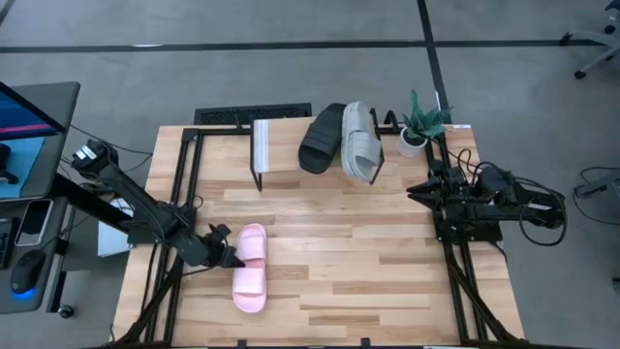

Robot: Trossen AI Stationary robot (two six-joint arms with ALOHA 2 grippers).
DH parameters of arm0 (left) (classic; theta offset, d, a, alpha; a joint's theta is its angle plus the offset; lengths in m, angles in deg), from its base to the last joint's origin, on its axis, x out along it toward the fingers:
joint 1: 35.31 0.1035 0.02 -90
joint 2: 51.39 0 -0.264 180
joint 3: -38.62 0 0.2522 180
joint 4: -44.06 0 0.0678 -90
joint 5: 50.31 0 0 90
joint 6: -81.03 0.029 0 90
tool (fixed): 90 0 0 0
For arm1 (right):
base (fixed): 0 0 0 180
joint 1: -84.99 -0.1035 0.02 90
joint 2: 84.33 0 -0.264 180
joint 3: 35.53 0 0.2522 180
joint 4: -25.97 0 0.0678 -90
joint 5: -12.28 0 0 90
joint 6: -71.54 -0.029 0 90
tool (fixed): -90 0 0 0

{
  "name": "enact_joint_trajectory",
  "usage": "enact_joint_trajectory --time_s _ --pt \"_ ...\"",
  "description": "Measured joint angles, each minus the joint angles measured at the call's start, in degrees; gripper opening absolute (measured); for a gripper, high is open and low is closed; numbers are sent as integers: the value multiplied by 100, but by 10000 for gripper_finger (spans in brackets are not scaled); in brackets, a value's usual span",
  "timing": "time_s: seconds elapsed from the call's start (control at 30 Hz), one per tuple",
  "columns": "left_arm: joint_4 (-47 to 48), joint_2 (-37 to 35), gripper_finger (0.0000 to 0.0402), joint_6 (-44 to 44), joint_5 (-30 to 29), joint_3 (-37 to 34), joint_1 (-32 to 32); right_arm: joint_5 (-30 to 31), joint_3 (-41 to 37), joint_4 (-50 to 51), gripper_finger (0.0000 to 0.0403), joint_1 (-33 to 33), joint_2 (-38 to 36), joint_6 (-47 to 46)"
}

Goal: Pick and place slides into the shelf
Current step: Put the pink pair of slides on the shelf

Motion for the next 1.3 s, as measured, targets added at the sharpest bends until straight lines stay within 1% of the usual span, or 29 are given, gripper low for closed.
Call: enact_joint_trajectory --time_s 0.2,0.27,0.33,0.47,0.5,0.6,0.7,0.77,0.83,0.93,1.07,1.3 --pt "-89 215 144 -11 -172 5 -2 0 0 0 69 1 0 0" --pt "-99 272 135 94 -214 11 -2 2 0 0 69 0 0 0" --pt "-82 284 112 279 -222 11 -2 0 0 0 69 -1 0 0" --pt "40 308 25 439 -277 1 -2 0 0 -2 69 0 0 -2" --pt "51 310 13 457 -289 -3 -2 2 0 -1 69 1 0 -2" --pt "53 313 4 490 -374 -7 -2 2 0 -1 69 -1 0 -2" --pt "-52 324 1 507 -623 -23 -11 96 0 -1 69 -1 0 -2" --pt "-81 334 1 594 -1211 -53 18 154 0 0 69 1 0 -4" --pt "-131 335 0 648 -1550 -63 22 154 0 -1 69 -1 0 -4" --pt "-131 291 0 665 -1686 -25 15 153 0 0 69 -1 0 -4" --pt "-50 267 0 987 -1744 117 47 153 -2 0 69 -1 0 -6" --pt "-66 252 0 1599 -1734 630 50 152 -2 14 69 -1 1 -9"
